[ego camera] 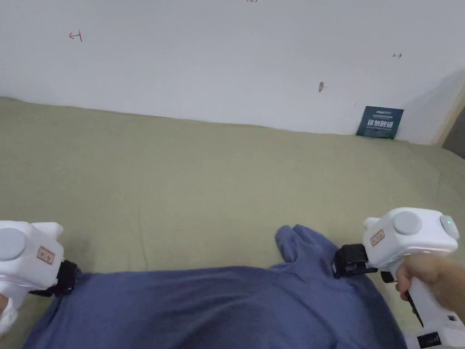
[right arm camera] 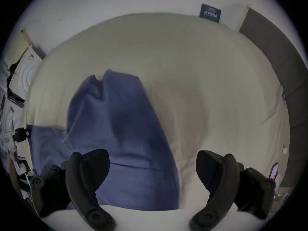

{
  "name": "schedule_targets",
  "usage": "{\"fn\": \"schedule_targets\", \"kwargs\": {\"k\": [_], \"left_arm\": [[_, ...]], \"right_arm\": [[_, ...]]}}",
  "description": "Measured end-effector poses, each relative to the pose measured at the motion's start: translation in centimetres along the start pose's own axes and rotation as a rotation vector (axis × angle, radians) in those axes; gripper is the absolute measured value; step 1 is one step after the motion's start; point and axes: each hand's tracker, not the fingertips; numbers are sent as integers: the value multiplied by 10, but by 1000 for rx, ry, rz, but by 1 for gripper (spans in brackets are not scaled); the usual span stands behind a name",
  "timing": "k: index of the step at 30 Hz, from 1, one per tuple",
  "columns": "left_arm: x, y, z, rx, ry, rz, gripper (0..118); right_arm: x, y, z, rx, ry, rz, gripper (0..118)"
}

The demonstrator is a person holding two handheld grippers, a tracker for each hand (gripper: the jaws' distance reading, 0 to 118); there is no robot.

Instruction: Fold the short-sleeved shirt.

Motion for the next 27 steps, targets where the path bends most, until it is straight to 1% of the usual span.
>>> {"fn": "schedule_targets", "kwargs": {"k": [1, 2, 3, 4, 5, 6, 7, 9, 10, 11, 12, 13, 14, 17, 18, 21, 22, 25, 26, 27], "left_arm": [[-2, 0, -2, -9, -17, 14, 3], [-3, 0, -4, -11, -21, 19, 3], [-8, 1, -11, -15, -23, 25, 3], [-9, 1, -13, -16, -26, 27, 3], [-8, 1, -14, -16, -27, 26, 3], [-8, 1, -14, -14, -30, 25, 3], [-3, -2, -7, -11, -35, 26, 3], [-2, -3, -2, -3, -42, 24, 3], [-2, -4, 1, 8, -53, 15, 3], [-3, -3, 5, 12, -58, 6, 3], [-3, -4, 11, 18, -62, -3, 3], [-4, -4, 19, 29, -68, -8, 3], [-5, -4, 27, 42, -82, -13, 3], [-5, -9, 63, 96, -136, -10, 3], [-7, -12, 77, 115, -142, -18, 3], [-8, -25, 115, 174, -155, -83, 3], [-8, -31, 127, 181, -166, -94, 3], [-7, -60, 166, 217, -187, -117, 3], [-7, -74, 178, 228, -186, -119, 3], [-13, -87, 185, 240, -190, -122, 3]], "right_arm": [[-9, -8, 6, 4, -3, 14, 106], [-21, -19, 18, 5, -10, 29, 101], [-23, -20, 17, -1, -31, 41, 76], [-24, -22, 19, -20, -53, 44, 33], [-24, -24, 19, -49, -70, 15, 0], [-20, -30, 22, -39, -69, 7, 0], [-19, -35, 31, 21, -47, 3, 0], [-17, -42, 44, 46, -60, 46, 0], [-14, -27, 34, 80, -64, 51, 0], [-12, -27, 41, 106, -61, 44, 0], [-8, -29, 52, 147, -34, 29, 0], [-6, -34, 63, 178, -23, -5, 0], [-6, -40, 74, 195, -8, -7, 0], [-9, -55, 108, 254, 7, 50, 0], [-16, -68, 125, 275, 18, 67, 0], [-21, -98, 162, 325, 50, 103, 0], [-10, -97, 164, 315, 72, 90, 0], [-3, -129, 187, 350, 82, 94, 0], [-47, -161, 216, 386, 48, 160, 0], [-55, -179, 224, 392, 51, 159, 0]]}}
